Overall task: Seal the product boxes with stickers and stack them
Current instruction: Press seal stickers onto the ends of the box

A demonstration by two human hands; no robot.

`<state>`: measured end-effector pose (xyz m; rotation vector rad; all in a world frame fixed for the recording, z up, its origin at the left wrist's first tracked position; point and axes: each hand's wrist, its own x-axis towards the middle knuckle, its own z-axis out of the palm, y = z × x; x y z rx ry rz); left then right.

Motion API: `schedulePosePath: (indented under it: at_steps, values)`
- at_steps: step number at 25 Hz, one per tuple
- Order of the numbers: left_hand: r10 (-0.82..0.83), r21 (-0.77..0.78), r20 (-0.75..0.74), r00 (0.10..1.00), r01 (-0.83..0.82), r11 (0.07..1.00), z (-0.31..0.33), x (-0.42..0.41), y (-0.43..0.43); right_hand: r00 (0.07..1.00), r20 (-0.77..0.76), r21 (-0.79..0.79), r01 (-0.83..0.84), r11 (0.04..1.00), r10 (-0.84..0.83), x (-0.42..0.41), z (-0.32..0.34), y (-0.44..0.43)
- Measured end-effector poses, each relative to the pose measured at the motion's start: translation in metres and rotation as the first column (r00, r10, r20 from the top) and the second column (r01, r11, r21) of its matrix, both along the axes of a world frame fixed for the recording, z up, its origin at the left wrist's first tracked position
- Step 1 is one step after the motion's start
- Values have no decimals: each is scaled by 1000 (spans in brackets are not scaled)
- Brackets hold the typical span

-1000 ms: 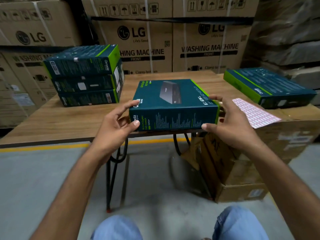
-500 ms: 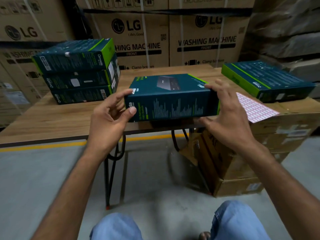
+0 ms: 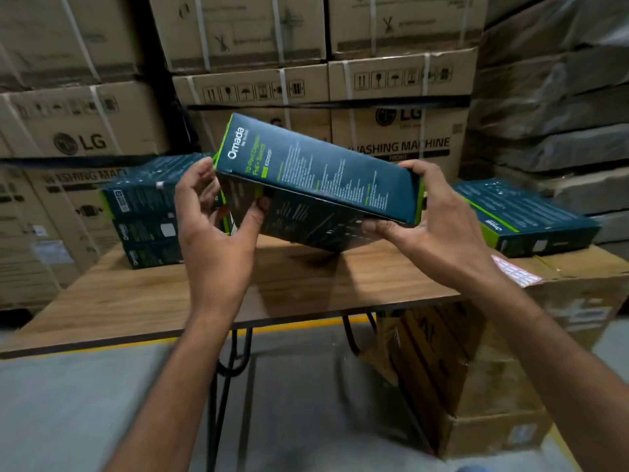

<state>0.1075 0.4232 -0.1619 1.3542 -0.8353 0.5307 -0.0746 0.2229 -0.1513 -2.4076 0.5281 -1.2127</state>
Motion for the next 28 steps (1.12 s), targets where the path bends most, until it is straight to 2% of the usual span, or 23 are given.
schedulePosePath:
  at_steps: [3,6,9,11,13,15,20,24,28]
  values:
    - [83,29,47,995,-84,996,8,3,-6,997,78,92,-28,995,21,3,-4,4]
    - [30,136,105,994,-44,990,17,4,-7,992,130,148,-14,989,-6,4,-7,1]
    - [31,179,138,990,-56,982,22,5,-2,984,177,191,-26,981,-9,3,-4,-4]
    - [108,201,283,953,-169,965,26,7,0,986,165,154,-18,988,-8,1,2,-8]
    - [170,210,464,869,-294,932,32,11,2,994,109,100,-26,995,15,1,10,-11]
    - [166,227,536,827,-331,916,38,17,2,997,68,71,-45,996,40,4,18,-17]
    - [130,242,546,828,-304,921,48,26,4,991,72,48,-116,992,112,14,44,-23]
    - [65,298,470,880,-228,927,51,31,-2,991,72,82,-123,989,117,22,50,-30]
    - [79,301,490,868,-254,919,50,28,-4,986,151,-36,-69,997,74,30,43,-29]
